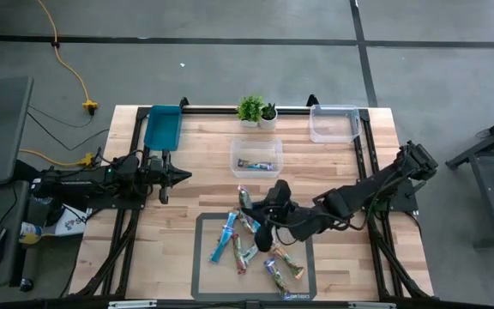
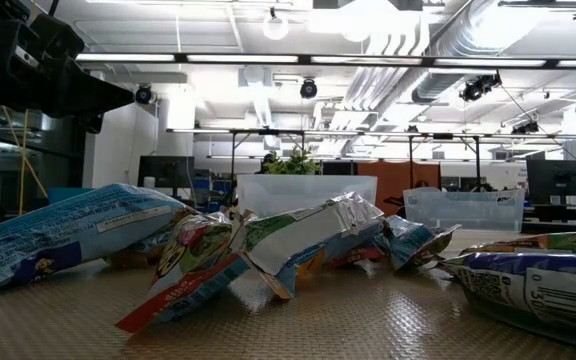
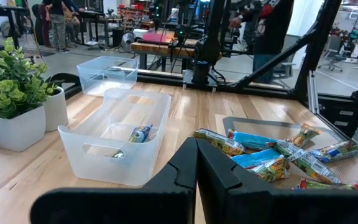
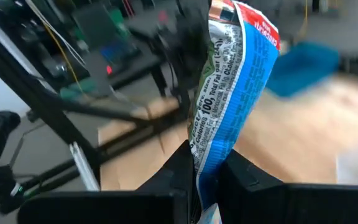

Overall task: Pick and place Granola Bars by type
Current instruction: Put the red granola bar in the right transparent bin

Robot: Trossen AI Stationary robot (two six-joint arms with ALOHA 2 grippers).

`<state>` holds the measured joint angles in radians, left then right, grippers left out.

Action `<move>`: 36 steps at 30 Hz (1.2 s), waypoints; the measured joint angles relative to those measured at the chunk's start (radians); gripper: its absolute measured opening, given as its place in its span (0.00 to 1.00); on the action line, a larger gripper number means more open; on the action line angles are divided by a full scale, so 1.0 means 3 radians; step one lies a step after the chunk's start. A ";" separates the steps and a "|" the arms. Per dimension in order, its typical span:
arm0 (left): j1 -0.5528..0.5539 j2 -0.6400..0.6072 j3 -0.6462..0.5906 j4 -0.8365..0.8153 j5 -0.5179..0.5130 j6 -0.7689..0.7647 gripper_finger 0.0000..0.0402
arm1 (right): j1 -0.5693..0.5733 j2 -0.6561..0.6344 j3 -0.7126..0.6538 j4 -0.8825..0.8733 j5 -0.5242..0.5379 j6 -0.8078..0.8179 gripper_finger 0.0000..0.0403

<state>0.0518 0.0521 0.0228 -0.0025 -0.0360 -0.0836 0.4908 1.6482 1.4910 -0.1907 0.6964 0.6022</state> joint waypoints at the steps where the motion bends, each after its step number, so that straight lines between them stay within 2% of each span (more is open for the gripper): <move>1: 0.0000 0.0000 0.0000 0.0000 0.0000 0.0000 0.00 | 0.0000 0.0000 0.0000 0.0156 0.0038 -0.0187 0.08; 9: 0.0001 0.0000 0.0000 0.0000 0.0000 0.0000 0.00 | -0.0005 -0.0003 0.0000 0.1716 0.0269 -0.1836 0.08; 13: 0.0000 0.0000 0.0001 0.0000 -0.0001 0.0000 0.00 | -0.0006 -0.0003 0.0000 0.2466 0.0125 -0.2464 0.08; 16: 0.0001 0.0000 0.0000 0.0000 -0.0001 0.0000 0.00 | -0.0005 -0.0004 0.0000 0.2820 -0.0023 -0.2724 0.08; 20: 0.0001 0.0000 0.0001 0.0000 -0.0001 0.0001 0.00 | -0.0005 -0.0004 0.0000 0.3007 0.0002 -0.2941 0.07; 26: 0.0001 0.0000 0.0001 0.0000 -0.0001 0.0000 0.00 | -0.0085 -0.0004 0.0000 0.3066 0.0547 -0.3173 0.07; 36: 0.0000 0.0000 0.0000 0.0000 -0.0003 0.0000 0.00 | -0.0337 -0.0055 0.0133 0.2868 0.1103 -0.3294 0.07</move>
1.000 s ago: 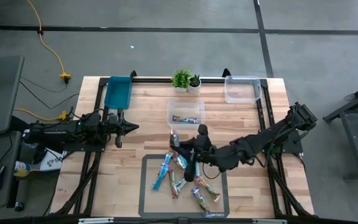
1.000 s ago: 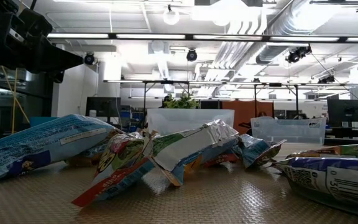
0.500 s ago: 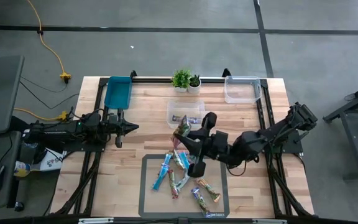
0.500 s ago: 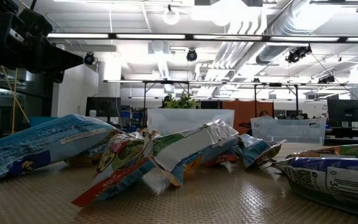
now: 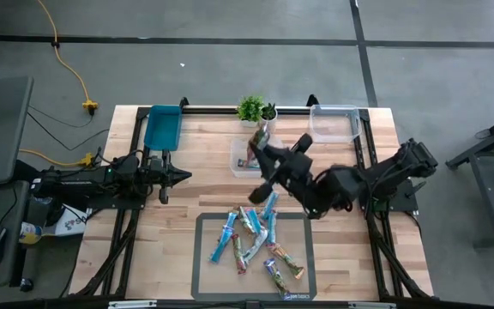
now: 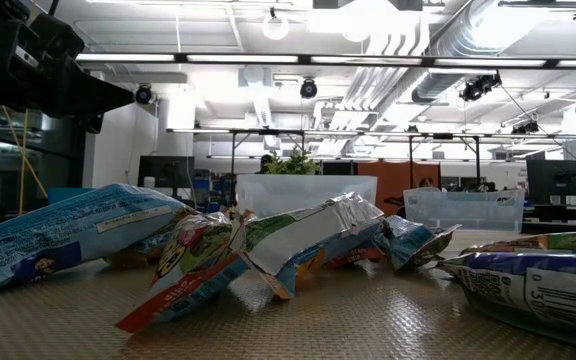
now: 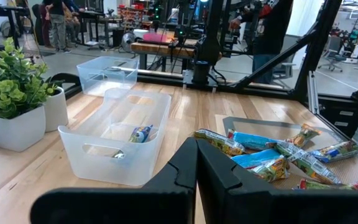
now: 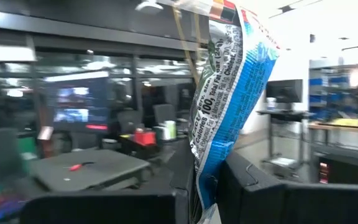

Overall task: Pick and place Granola Bars by type
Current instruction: Put the red granola bar in the right transparent bin

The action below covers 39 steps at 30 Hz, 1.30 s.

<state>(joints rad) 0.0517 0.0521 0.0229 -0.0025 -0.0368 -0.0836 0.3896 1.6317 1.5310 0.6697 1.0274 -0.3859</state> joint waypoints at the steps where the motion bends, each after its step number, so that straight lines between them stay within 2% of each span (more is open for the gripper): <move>1: 0.0001 0.0000 0.0000 0.0000 0.0001 0.0000 0.00 | -0.0023 -0.0001 0.0067 -0.0089 0.0067 -0.0018 0.07; 6: 0.0001 0.0000 0.0000 0.0000 0.0001 0.0000 0.00 | -0.0181 -0.0003 0.0497 -0.0753 0.0484 -0.0119 0.08; 11: 0.0000 0.0000 0.0000 0.0000 0.0001 0.0000 0.00 | -0.0377 -0.0004 0.0915 -0.1484 0.1061 -0.0179 0.07; 17: 0.0000 0.0000 0.0000 0.0000 0.0000 0.0000 0.00 | -0.0685 -0.0005 0.1215 -0.2028 0.1782 -0.0230 0.07; 20: 0.0001 0.0000 -0.0001 0.0000 0.0000 0.0000 0.00 | -0.0869 -0.0018 0.1245 -0.2210 0.1811 -0.0218 0.06; 31: 0.0000 0.0000 -0.0001 0.0000 0.0001 -0.0001 0.00 | -0.1509 -0.0023 0.0953 -0.2212 0.1812 -0.0201 0.06; 36: 0.0000 0.0000 -0.0001 0.0000 0.0001 0.0001 0.00 | -0.1673 -0.0023 0.0796 -0.2201 0.1810 -0.0173 0.07; 39: 0.0000 0.0000 0.0001 0.0000 0.0000 -0.0001 0.00 | -0.1706 -0.0023 0.0689 -0.2192 0.1811 0.0030 0.07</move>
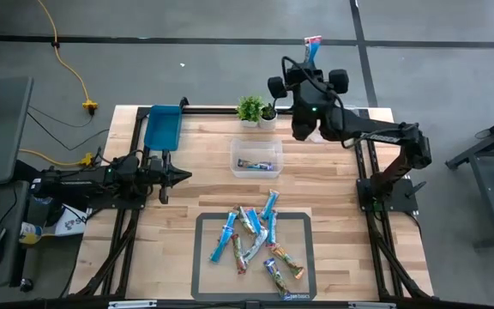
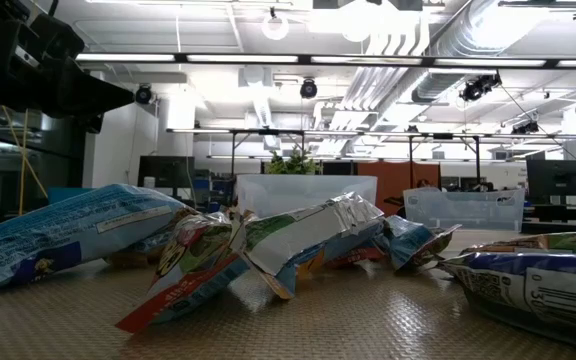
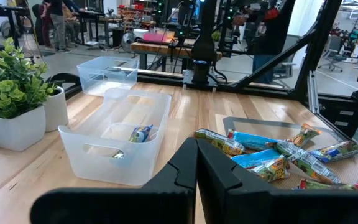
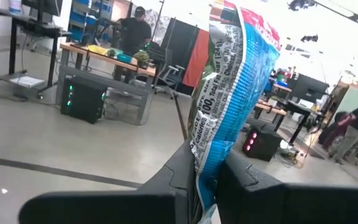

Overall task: Pick and place Granola Bars by type
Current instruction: Put the red granola bar in the right transparent bin

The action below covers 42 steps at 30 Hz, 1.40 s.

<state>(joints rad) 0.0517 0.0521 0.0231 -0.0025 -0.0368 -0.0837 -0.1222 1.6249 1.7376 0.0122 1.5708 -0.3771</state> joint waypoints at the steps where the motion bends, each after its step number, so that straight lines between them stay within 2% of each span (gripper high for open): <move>1: 0.0000 0.0000 -0.0001 0.0000 0.0001 0.0001 0.00 | -0.0010 0.0000 -0.0036 0.0002 0.0000 0.0083 0.07; 8: 0.0000 0.0000 -0.0001 0.0000 0.0001 0.0001 0.00 | 0.0018 0.0000 -0.0345 0.0010 0.0000 0.0656 0.07; 17: 0.0000 0.0000 -0.0001 0.0000 0.0000 0.0001 0.00 | 0.0158 0.0005 -0.0676 0.0288 -0.0031 0.0655 0.09; 25: 0.0000 0.0000 0.0000 0.0000 0.0001 0.0001 0.00 | 0.0187 0.0005 -0.0765 0.0269 -0.0274 0.1048 0.09; 28: 0.0001 0.0000 -0.0001 0.0000 0.0001 0.0001 0.00 | 0.0126 0.0005 -0.0765 0.0269 -0.0210 0.0927 0.09; 33: 0.0001 0.0000 0.0000 0.0000 0.0000 0.0001 0.00 | 0.0014 0.0004 -0.0765 0.0277 -0.0001 0.0383 0.09; 37: 0.0000 0.0000 0.0000 0.0000 0.0001 0.0001 0.00 | -0.0035 0.0001 -0.0763 0.0277 0.0000 -0.0012 0.08; 42: 0.0000 0.0000 -0.0001 0.0000 0.0000 0.0001 0.00 | -0.0159 0.0001 -0.0763 0.0276 0.0000 -0.0193 0.08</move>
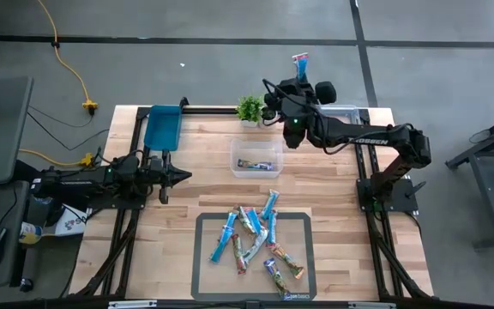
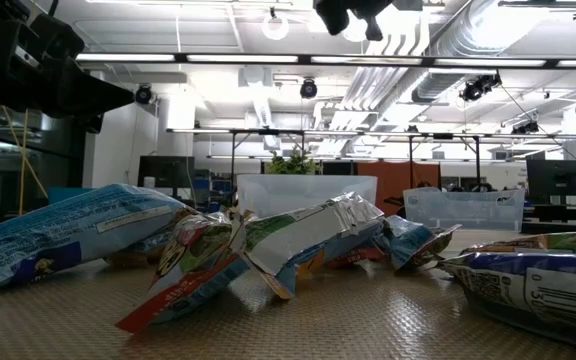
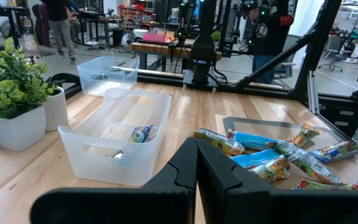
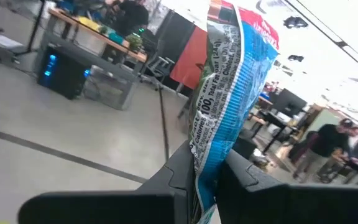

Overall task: Pick and place Granola Bars by type
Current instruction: Put the red granola bar in the right transparent bin

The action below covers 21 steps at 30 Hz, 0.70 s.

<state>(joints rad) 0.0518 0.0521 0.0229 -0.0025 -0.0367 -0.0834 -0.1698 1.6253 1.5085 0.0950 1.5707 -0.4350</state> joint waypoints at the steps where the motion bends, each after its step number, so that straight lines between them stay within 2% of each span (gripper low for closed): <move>1: 0.0000 0.0000 0.0000 0.0000 0.0000 -0.0001 0.00 | -0.0029 0.0000 0.0000 0.0000 0.0000 -0.0035 0.08; 12: 0.0000 0.0000 0.0000 0.0000 0.0000 -0.0001 0.00 | -0.0395 0.0000 0.0001 -0.0003 0.0000 -0.0624 0.11; 21: 0.0000 0.0000 0.0000 0.0000 0.0000 -0.0001 0.00 | -0.0564 0.0000 0.0003 -0.0397 -0.0002 -0.0672 0.11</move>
<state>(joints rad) 0.0518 0.0521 0.0228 -0.0025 -0.0365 -0.0837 -0.3390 1.6253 1.5093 -0.0242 1.5702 -0.6368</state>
